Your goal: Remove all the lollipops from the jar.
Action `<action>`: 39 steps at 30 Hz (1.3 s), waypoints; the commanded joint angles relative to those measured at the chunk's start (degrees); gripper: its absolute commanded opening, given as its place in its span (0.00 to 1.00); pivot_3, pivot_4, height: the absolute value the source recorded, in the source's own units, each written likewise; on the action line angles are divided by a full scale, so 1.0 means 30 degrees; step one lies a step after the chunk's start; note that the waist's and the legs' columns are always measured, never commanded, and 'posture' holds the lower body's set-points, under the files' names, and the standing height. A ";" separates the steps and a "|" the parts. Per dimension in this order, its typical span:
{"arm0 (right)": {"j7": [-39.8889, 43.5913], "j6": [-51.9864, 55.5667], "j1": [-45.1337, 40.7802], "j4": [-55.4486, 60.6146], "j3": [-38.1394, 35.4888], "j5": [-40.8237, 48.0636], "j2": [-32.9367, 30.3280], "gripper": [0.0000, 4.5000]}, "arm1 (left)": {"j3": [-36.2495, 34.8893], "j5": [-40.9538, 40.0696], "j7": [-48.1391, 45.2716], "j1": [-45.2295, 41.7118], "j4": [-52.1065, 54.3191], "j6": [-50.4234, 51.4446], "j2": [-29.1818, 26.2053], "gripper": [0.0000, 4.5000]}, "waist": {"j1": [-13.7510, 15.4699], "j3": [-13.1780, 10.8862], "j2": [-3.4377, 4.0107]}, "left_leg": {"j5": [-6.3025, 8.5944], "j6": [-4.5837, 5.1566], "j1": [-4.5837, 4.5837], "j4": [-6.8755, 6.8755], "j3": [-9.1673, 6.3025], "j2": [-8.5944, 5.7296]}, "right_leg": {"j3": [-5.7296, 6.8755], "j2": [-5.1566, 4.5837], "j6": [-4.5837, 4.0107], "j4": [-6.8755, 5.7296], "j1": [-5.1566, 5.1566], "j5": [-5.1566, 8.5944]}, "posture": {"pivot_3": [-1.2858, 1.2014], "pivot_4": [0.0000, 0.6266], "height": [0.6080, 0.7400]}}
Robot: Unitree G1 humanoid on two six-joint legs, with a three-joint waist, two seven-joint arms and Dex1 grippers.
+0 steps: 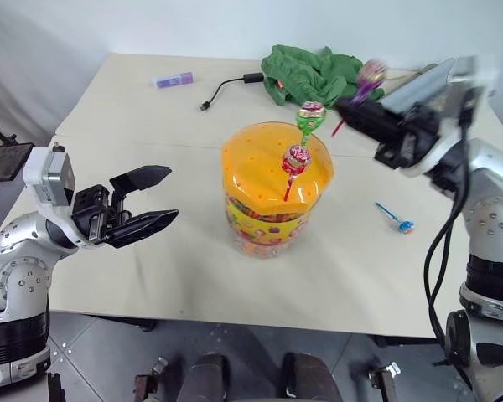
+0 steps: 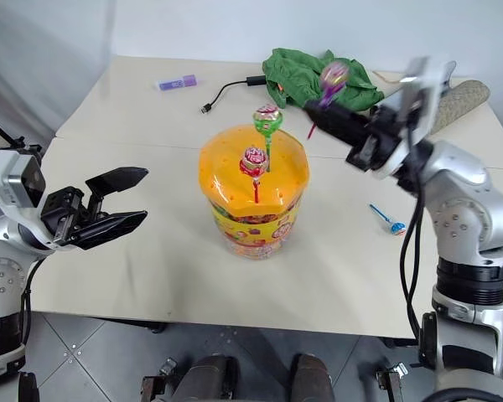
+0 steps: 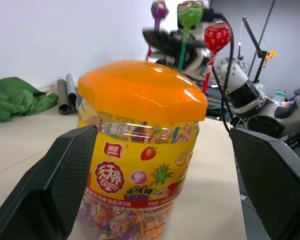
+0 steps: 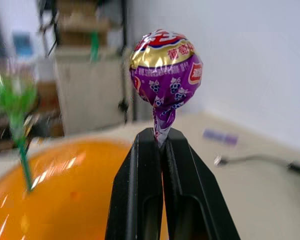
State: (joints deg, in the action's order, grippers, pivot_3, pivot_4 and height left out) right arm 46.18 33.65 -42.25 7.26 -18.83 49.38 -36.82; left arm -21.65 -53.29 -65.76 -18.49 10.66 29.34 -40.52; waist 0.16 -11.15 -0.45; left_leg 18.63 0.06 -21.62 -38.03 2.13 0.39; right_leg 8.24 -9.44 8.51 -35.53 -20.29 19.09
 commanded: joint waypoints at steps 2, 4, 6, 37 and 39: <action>-0.0239 -0.0153 0.1273 -0.1635 -0.2571 -0.1185 -0.3127 0.01 | 0.0969 0.0698 -0.1530 0.0021 0.0905 -0.0941 -0.0308 1.00 | 0.0164 0.0000 0.0000 | 0.0000 0.0001 -0.0005 0.0001 0.0002 -0.0012 | -0.0007 -0.0002 0.0000 0.0003 0.0000 0.0000 | 0.52 0.24 1.00; 0.0444 -0.0853 0.4981 -0.3513 -0.1346 -0.5422 -0.6831 0.01 | 0.2269 0.2353 -0.3101 0.0299 0.0776 -0.2162 -0.0878 1.00 | 0.0381 0.0003 -0.0005 | 0.0004 0.0007 -0.0009 0.0004 0.0023 -0.0013 | -0.0013 -0.0002 0.0000 0.0015 -0.0002 0.0000 | 0.52 0.24 1.00; 0.0529 -0.1946 0.8056 -0.4601 -0.0495 -0.8205 -0.8891 0.01 | 0.2959 0.3174 -0.3879 0.0271 0.0461 -0.2914 -0.1104 1.00 | 0.0494 0.0012 -0.0020 | 0.0010 0.0017 -0.0011 0.0022 0.0033 -0.0024 | -0.0023 -0.0003 0.0000 0.0018 -0.0014 0.0000 | 0.52 0.24 1.00; 0.3713 0.0003 0.2098 0.4172 0.2972 0.0982 -0.3337 0.53 | 0.0632 0.0581 -0.1592 -0.0410 -0.0199 -0.0625 -0.0759 1.00 | 0.0213 -0.0014 0.0016 | 0.0075 0.0012 0.0017 -0.0062 0.0050 0.0096 | -0.0192 0.0051 0.0001 -0.0003 -0.0087 -0.0001 | 0.52 0.24 1.00; 0.3576 0.0086 0.1198 0.3956 0.3720 0.0625 -0.2758 0.53 | 0.0572 0.0577 -0.1473 -0.0219 -0.0016 -0.0609 -0.0713 1.00 | 0.0244 -0.0014 0.0015 | 0.0075 0.0012 0.0017 -0.0057 0.0049 0.0078 | -0.0181 0.0052 0.0000 -0.0005 -0.0086 -0.0001 | 0.52 0.24 1.00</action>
State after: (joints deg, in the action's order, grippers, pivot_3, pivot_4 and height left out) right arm 57.08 33.88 -37.15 18.04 -7.92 51.23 -45.60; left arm -18.39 -50.24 -70.58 -19.28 8.45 27.56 -42.40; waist 0.89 -11.19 -0.40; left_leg 18.85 0.10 -21.57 -38.21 2.29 0.61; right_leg 7.70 -9.29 8.51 -35.55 -20.55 19.09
